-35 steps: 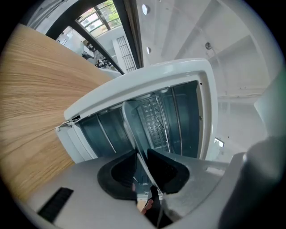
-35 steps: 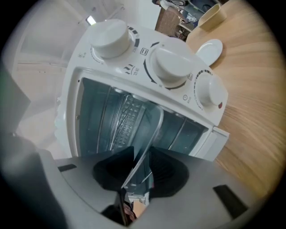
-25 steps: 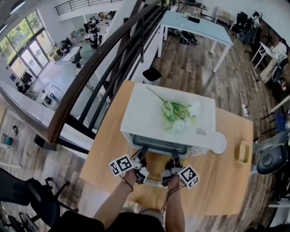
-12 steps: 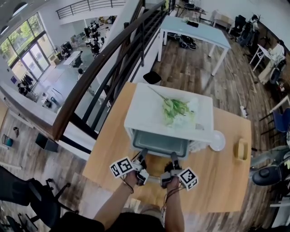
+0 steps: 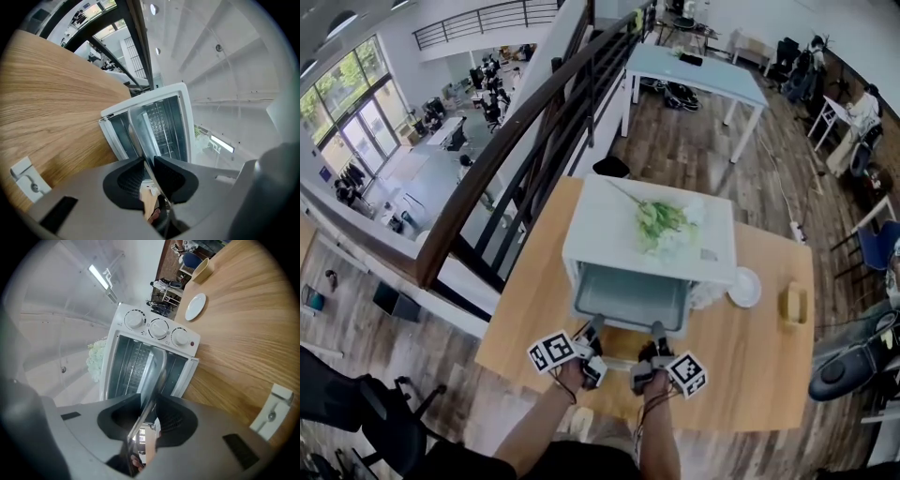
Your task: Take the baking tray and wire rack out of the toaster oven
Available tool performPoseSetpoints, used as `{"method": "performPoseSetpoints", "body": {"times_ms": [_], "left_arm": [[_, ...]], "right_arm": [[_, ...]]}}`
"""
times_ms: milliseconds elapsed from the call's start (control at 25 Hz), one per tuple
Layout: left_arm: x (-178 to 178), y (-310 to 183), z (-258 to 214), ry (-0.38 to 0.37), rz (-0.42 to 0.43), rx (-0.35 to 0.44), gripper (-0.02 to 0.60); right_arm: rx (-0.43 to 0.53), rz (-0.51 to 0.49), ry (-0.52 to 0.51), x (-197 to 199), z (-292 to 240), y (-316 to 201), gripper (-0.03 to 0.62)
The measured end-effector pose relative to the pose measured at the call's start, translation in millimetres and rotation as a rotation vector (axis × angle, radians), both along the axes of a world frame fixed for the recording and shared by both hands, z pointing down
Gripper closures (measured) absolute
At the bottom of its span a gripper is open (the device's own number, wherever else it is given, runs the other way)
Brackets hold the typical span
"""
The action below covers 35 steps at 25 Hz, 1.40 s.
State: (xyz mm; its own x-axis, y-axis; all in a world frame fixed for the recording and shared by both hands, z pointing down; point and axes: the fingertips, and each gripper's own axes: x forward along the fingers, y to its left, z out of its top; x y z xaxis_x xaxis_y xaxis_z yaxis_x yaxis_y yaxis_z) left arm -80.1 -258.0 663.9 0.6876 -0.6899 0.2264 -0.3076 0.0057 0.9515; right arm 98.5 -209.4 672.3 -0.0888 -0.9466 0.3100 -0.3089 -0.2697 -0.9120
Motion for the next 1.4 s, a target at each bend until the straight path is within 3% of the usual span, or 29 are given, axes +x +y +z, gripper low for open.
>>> {"method": "performPoseSetpoints", "body": {"times_ms": [680,1400], "left_arm": [[-20,43,-16,0.023,0.037,-0.004,0.517],[-35,98,-44,0.028,0.1,0.047,0.522]], "right_arm": [[0.016,0.044,-0.005,-20,-21,46,0.496],[0.073,0.101,0.003,-37,-47,109,0.497]]}}
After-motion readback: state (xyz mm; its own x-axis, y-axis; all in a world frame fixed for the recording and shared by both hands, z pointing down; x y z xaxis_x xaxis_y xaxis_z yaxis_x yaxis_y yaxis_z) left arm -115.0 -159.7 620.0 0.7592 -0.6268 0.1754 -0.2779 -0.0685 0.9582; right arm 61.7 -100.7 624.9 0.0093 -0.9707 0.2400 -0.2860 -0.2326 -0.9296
